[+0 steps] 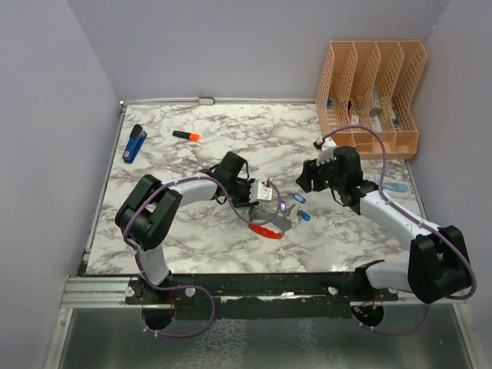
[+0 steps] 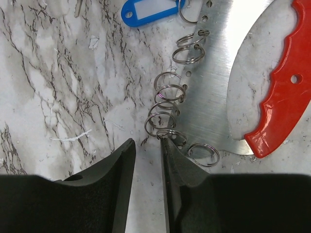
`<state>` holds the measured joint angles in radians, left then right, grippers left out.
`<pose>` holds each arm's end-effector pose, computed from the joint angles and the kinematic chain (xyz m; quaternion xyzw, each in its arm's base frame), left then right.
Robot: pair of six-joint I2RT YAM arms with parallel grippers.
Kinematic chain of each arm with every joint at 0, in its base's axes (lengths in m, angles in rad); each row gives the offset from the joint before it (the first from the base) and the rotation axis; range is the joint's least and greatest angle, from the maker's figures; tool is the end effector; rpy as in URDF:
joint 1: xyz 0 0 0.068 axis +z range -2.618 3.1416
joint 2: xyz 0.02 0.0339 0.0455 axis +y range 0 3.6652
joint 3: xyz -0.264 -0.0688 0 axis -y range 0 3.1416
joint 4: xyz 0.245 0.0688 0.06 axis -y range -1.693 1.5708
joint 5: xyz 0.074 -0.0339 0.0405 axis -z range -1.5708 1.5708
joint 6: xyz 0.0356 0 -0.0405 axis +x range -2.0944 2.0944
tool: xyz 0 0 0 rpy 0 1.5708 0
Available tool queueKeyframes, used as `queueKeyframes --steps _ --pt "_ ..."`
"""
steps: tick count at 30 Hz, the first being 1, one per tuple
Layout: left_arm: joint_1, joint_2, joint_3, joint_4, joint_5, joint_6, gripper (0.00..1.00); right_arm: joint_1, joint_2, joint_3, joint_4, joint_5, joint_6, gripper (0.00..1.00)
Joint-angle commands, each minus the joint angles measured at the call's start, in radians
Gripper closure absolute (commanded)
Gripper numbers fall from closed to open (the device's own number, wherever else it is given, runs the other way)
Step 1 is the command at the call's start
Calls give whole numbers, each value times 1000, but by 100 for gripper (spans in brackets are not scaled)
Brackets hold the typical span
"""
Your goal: Put the keys on the keyring
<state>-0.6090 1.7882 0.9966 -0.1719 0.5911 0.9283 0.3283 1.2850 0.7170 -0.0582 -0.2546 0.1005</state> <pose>0.2765 -0.2170 0.1541 0.6972 0.5957 -0.2289 0.3266 0.2548 0.0963 0.2220 -0.1578 0.8710 0.2065 0.4169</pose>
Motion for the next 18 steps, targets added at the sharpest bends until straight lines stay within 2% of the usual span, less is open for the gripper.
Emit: queueKeyframes --steps 1,10,12,15,18 --pt "0 16 8 -87 41 46 71 8 8 3 19 -23 1 47" --pt "1 -17 -31 -69 25 34 71 8 9 0 20 -31 11 47" --pt "10 -34 -47 -29 7 -4 70 8 5 7 10 -56 22 52" --pt "69 -74 -50 58 -10 -103 67 23 2 34 -17 -149 75 56" --pt "172 -125 -24 95 48 -216 64 80 6 59 -31 -199 205 61"
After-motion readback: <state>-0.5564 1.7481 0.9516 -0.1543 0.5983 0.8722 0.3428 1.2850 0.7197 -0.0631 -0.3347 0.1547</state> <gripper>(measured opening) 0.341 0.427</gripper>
